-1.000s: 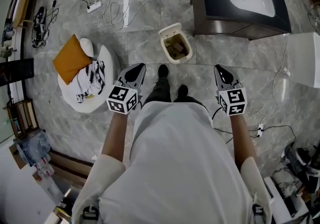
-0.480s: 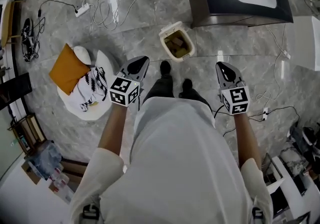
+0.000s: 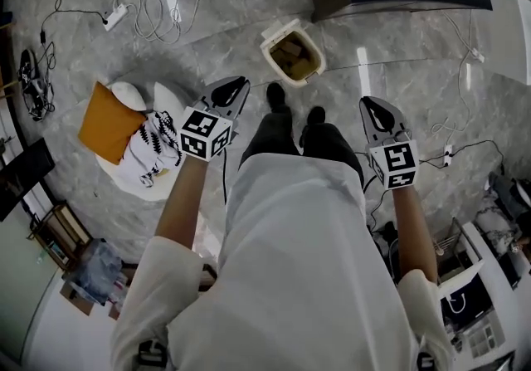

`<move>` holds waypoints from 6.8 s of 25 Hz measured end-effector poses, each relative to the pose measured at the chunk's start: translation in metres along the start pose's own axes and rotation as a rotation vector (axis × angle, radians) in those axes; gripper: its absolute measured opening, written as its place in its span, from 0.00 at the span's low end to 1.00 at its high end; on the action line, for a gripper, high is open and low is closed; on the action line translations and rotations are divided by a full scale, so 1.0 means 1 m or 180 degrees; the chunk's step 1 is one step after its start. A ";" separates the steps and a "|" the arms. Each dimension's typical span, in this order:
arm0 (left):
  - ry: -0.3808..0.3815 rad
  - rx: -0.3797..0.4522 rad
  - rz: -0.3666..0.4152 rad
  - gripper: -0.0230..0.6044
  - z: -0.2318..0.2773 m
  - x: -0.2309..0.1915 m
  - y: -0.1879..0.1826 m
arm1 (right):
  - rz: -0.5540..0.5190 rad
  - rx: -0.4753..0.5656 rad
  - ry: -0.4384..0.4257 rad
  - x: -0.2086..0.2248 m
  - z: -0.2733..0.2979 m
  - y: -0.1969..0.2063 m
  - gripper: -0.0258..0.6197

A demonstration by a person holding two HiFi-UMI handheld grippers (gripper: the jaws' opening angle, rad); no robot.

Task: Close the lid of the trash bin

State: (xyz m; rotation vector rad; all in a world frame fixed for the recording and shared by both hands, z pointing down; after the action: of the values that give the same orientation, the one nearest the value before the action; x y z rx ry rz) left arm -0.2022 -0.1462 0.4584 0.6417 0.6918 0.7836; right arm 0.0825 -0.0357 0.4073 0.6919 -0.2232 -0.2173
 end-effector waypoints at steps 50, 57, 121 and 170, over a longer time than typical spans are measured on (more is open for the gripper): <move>0.0380 -0.1411 0.0223 0.39 0.256 -0.090 0.138 | 0.0722 -0.0455 -0.0285 0.026 0.150 0.129 0.09; 0.0443 -0.1439 0.0248 0.39 0.261 -0.059 0.150 | 0.0752 -0.0474 -0.0327 0.038 0.152 0.146 0.09; 0.0591 -0.2410 0.0176 0.40 0.389 0.052 0.333 | 0.0903 -0.0748 -0.0475 0.113 0.218 0.287 0.09; -0.0304 -0.0994 0.0105 0.22 0.187 0.136 0.070 | 0.0356 0.0007 -0.0612 0.123 0.024 0.117 0.09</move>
State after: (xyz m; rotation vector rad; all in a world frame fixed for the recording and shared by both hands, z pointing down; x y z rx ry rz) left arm -0.0195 -0.0468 0.5808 0.4042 0.4596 0.8645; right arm 0.2080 0.0040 0.5173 0.6588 -0.4448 -0.1764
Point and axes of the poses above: the fingertips, and each gripper's own axes: z forward along the fingers, x to its right, y out of its underside, the point moved 5 cm from there along -z, backward along the fingers, and after that the axes turned 6 degrees about z, right-handed, at the moved point
